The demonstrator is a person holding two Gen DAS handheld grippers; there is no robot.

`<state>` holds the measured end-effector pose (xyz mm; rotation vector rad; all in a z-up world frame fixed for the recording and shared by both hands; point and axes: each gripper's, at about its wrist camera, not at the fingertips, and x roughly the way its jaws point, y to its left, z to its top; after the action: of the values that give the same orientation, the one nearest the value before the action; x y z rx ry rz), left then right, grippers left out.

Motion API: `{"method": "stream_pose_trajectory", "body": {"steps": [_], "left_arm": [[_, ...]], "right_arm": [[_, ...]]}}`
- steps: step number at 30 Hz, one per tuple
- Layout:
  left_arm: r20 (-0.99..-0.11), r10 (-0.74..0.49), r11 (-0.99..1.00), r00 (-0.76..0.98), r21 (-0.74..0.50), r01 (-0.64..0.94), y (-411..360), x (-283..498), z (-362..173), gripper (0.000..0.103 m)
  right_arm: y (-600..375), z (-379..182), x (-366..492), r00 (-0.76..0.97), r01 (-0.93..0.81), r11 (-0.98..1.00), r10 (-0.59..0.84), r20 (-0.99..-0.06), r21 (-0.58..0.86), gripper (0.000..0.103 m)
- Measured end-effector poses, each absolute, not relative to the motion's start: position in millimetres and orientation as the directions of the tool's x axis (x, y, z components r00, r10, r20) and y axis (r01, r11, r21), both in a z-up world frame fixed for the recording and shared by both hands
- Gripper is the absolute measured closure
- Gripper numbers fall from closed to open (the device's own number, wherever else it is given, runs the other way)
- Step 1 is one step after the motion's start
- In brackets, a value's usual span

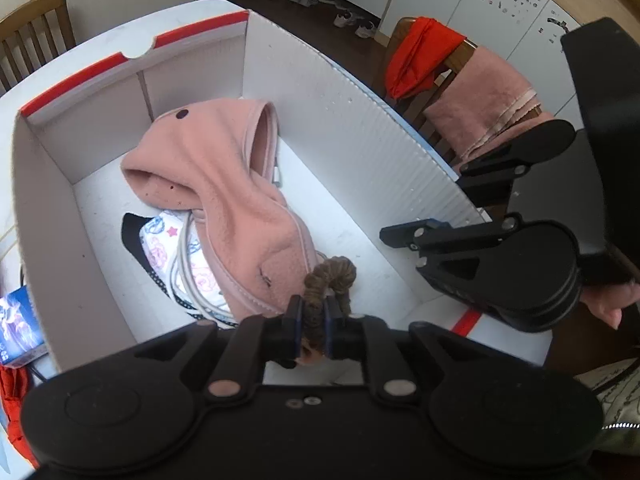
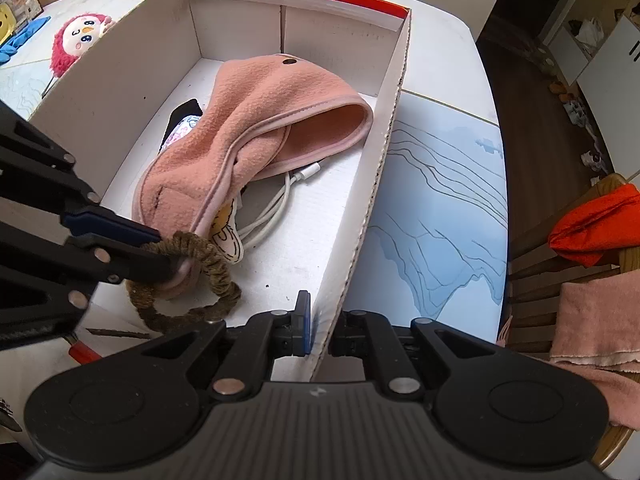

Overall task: Organize objects
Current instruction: 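Open the left gripper to release the hair tie onto the hat, then withdraw the left gripper from the box toward the table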

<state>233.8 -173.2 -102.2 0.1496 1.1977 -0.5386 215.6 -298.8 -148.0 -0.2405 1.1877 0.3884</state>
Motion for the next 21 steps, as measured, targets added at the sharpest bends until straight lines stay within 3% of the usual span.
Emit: {"method": "stream_pose_trajectory", "body": {"steps": [12, 21], "left_arm": [[-0.894, -0.347, 0.875, 0.283, -0.201, 0.44, -171.4, 222.2, -89.1, 0.071], [-0.865, -0.339, 0.91, 0.37, -0.201, 0.362, -161.2, 202.0, -67.1, 0.07]], "right_arm": [[-300.3, -148.6, 213.5, 0.32, -0.445, 0.895, 0.181, -0.93, 0.021, 0.095], [-300.5, -148.5, 211.9, 0.321, -0.471, 0.882, 0.19, -0.928, 0.017, 0.094]]}}
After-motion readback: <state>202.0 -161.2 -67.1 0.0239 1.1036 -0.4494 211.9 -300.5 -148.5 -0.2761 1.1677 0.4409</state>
